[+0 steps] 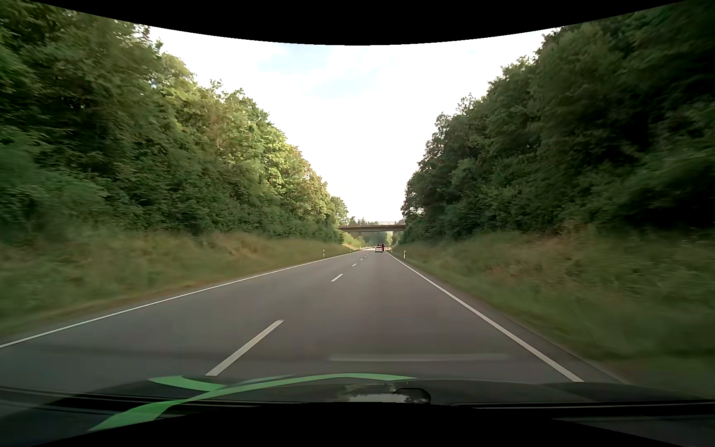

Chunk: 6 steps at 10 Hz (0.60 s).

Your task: Follow the waypoints while adhering to traffic rules and regulations

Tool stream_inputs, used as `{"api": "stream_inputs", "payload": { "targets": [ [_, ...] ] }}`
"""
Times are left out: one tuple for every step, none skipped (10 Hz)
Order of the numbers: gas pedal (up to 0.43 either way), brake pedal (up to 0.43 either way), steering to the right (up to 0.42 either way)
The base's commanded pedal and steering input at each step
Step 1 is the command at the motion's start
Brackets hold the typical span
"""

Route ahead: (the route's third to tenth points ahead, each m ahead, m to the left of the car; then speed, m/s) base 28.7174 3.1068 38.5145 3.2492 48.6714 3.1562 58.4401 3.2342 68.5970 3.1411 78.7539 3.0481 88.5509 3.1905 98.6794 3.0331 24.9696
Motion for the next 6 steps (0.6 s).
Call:
{"api": "stream_inputs", "payload": {
  "targets": [
    [0.280, 0.000, -0.001],
    [0.287, 0.000, -0.001],
    [0.287, 0.000, -0.001],
    [0.287, 0.000, -0.001],
    [0.299, 0.000, -0.001],
    [0.299, 0.000, -0.001]
  ]
}}
